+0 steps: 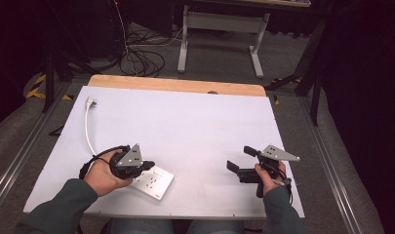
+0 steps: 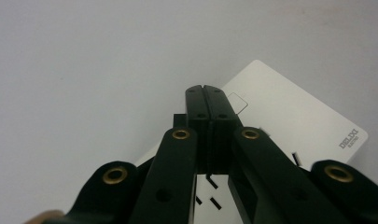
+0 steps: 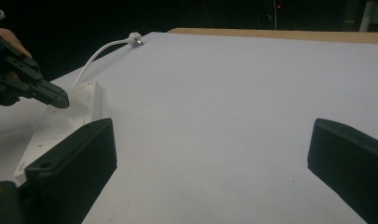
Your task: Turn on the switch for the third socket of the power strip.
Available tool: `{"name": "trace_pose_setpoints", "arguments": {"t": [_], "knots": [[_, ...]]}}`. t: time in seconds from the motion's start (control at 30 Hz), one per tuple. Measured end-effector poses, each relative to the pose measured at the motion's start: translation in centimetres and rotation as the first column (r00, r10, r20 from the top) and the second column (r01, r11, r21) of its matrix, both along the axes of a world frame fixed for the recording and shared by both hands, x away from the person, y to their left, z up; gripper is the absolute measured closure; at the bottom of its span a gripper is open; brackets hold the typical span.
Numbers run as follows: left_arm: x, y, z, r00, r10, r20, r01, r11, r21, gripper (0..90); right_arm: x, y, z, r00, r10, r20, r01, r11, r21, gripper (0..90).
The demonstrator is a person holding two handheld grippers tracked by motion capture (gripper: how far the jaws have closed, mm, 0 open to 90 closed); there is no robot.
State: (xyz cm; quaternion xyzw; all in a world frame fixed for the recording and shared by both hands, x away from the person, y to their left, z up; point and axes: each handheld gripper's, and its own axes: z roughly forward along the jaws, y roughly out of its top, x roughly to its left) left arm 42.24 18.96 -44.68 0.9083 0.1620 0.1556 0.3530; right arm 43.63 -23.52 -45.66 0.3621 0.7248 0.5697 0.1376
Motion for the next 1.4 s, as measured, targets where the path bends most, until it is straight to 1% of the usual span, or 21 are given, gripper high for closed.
{"name": "trace_pose_setpoints", "arguments": {"t": [0.17, 0.4, 0.67, 0.8, 0.93, 1.1, 1.4], "knots": [[0.1, -0.2, -0.1, 1.0000, 0.003, -0.009, -0.003, 1.0000, 0.008, 89.9, 0.0, 0.0, 0.0, 1.0000, 0.001, -0.002, -0.001, 1.0000, -0.001, 1.9], [0.2, -0.8, -0.4, 0.9999, -0.006, -0.009, 0.007, 0.9987, 0.051, 89.9, 0.1, 0.0, 0.0, 1.0000, 0.001, -0.003, -0.001, 1.0000, 0.000, 1.9], [0.2, -1.4, -0.6, 0.9999, -0.006, -0.014, 0.007, 0.9976, 0.069, 89.9, 0.1, 0.0, 0.0, 1.0000, 0.002, -0.002, -0.002, 1.0000, -0.002, 1.9], [0.3, -1.4, -0.7, 0.9998, -0.005, -0.022, 0.006, 0.9975, 0.070, 89.9, 0.1, 0.1, 0.0, 1.0000, 0.002, -0.002, -0.002, 1.0000, 0.000, 1.9], [0.2, -1.5, -0.7, 0.9997, -0.008, -0.022, 0.010, 0.9964, 0.084, 89.9, 0.2, 0.2, -0.1, 1.0000, 0.007, -0.001, -0.007, 1.0000, -0.003, 1.9], [0.2, -1.6, -1.0, 0.9994, -0.009, -0.033, 0.012, 0.9942, 0.107, 89.8, 0.2, 0.2, -0.1, 1.0000, 0.009, -0.002, -0.009, 1.0000, -0.004, 1.9], [0.2, -1.5, -1.0, 0.9991, -0.004, -0.041, 0.009, 0.9930, 0.118, 89.8, 0.2, 0.2, 0.0, 1.0000, 0.010, -0.002, -0.010, 0.9999, -0.004, 1.9]]}}
